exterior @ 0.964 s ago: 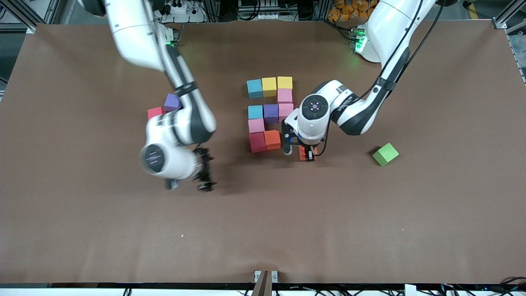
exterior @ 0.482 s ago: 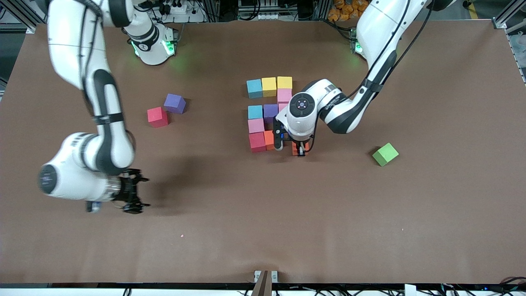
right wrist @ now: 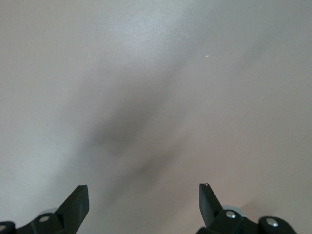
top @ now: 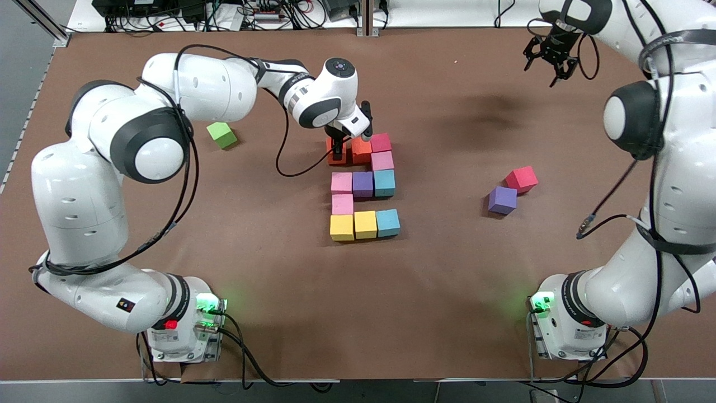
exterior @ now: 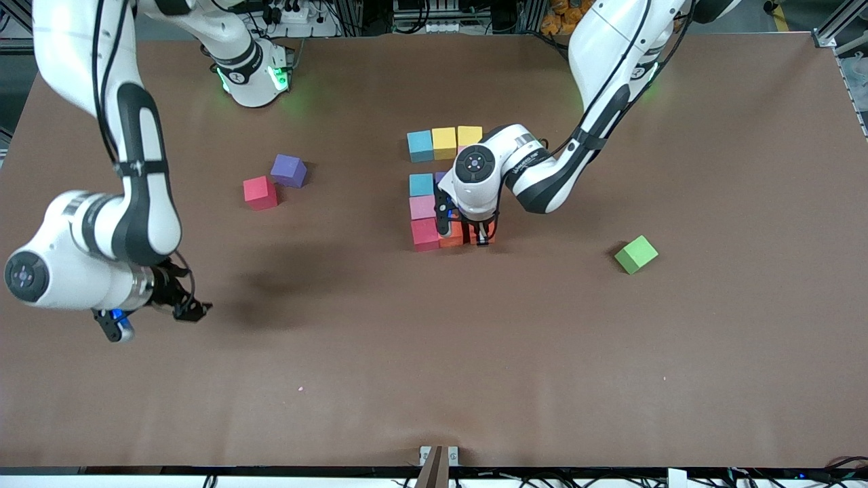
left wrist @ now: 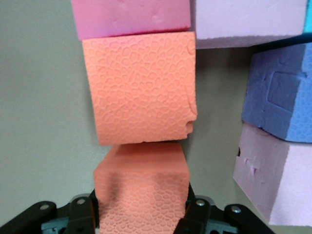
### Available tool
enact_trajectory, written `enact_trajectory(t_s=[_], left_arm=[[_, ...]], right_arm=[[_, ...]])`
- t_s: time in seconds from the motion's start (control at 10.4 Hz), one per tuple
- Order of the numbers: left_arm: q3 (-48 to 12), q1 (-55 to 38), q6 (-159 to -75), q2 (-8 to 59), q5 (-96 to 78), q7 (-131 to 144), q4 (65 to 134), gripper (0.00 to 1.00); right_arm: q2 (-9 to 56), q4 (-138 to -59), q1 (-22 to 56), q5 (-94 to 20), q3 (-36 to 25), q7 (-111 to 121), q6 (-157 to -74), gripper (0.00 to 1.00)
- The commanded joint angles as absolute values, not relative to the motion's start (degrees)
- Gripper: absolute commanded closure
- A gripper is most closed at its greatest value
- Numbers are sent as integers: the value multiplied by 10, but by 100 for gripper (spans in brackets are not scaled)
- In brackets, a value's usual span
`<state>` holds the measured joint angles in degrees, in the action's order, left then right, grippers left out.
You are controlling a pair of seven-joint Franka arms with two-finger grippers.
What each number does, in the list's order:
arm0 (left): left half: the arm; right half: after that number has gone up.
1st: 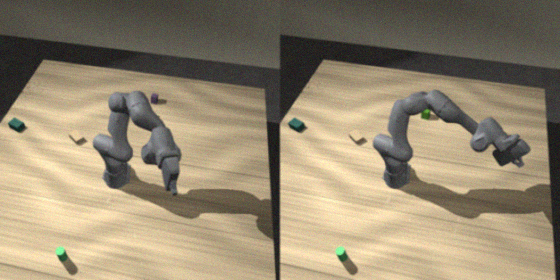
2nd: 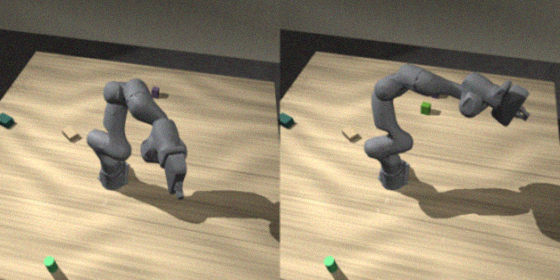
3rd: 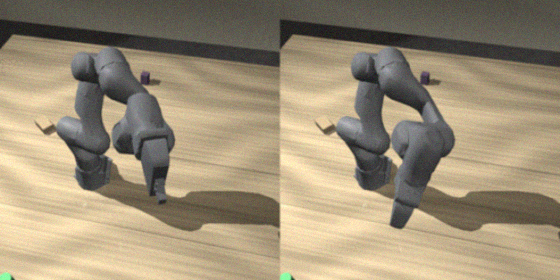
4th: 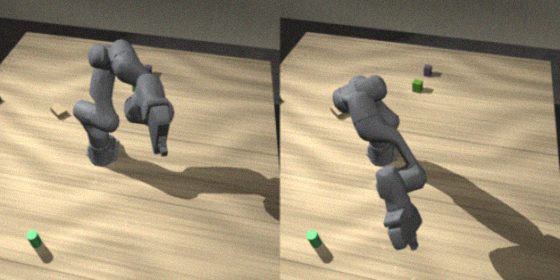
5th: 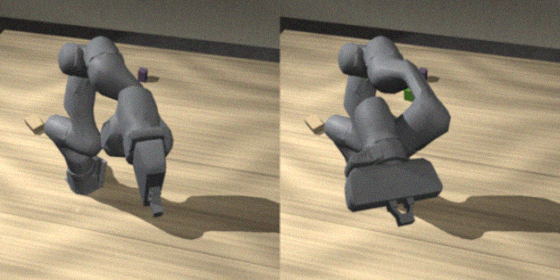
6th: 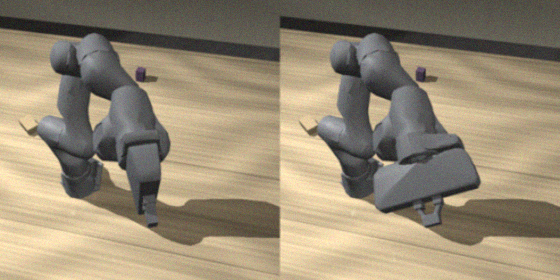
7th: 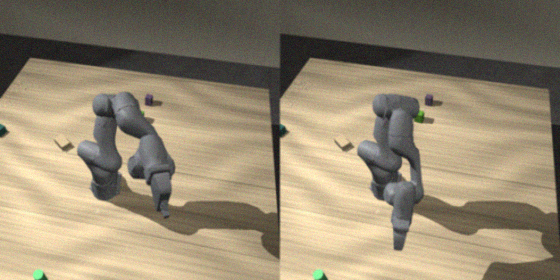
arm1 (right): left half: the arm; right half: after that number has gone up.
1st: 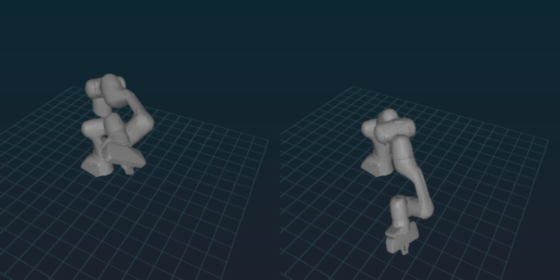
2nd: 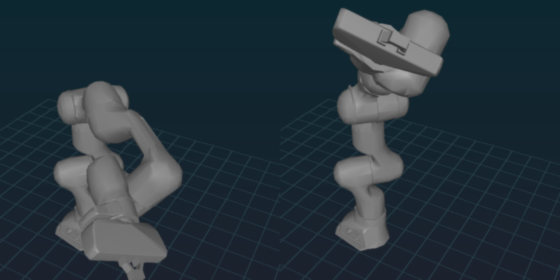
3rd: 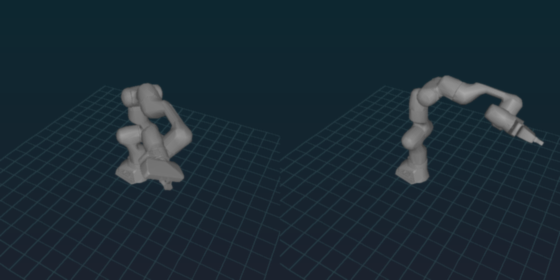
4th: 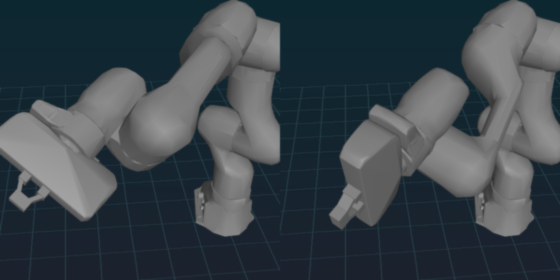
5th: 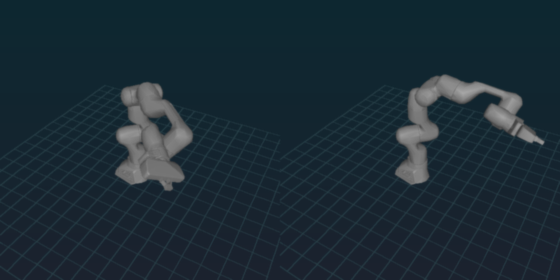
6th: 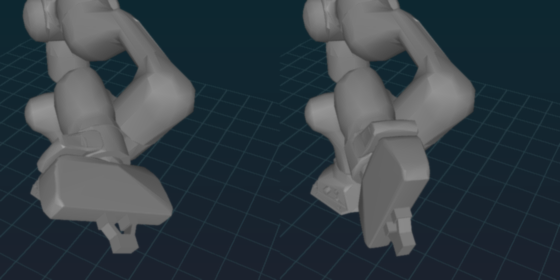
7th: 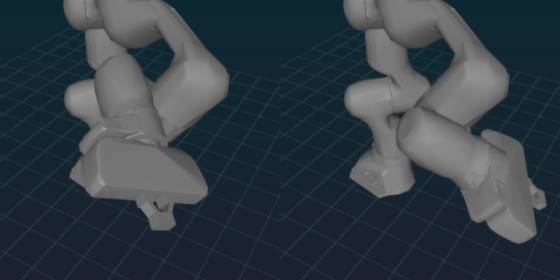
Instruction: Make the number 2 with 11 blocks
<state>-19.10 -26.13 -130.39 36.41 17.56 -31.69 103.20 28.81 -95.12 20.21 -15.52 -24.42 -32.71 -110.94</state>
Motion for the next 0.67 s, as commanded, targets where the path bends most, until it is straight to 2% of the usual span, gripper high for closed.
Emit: enact_trajectory(t_s=[0.0, 0.29, 0.58], left_arm=[[-188, -265, -1295, 376, 186, -309, 1022, 56], [-187, -269, -1295, 381, 187, -308, 1018, 56], [-185, -286, -1295, 395, 187, -308, 998, 57]], right_arm=[[211, -1059, 206, -130, -246, -189, -1163, 0], [188, -1064, 218, -34, -241, -155, -1199, 0], [184, -1035, 229, -21, -244, -114, -1222, 0]])
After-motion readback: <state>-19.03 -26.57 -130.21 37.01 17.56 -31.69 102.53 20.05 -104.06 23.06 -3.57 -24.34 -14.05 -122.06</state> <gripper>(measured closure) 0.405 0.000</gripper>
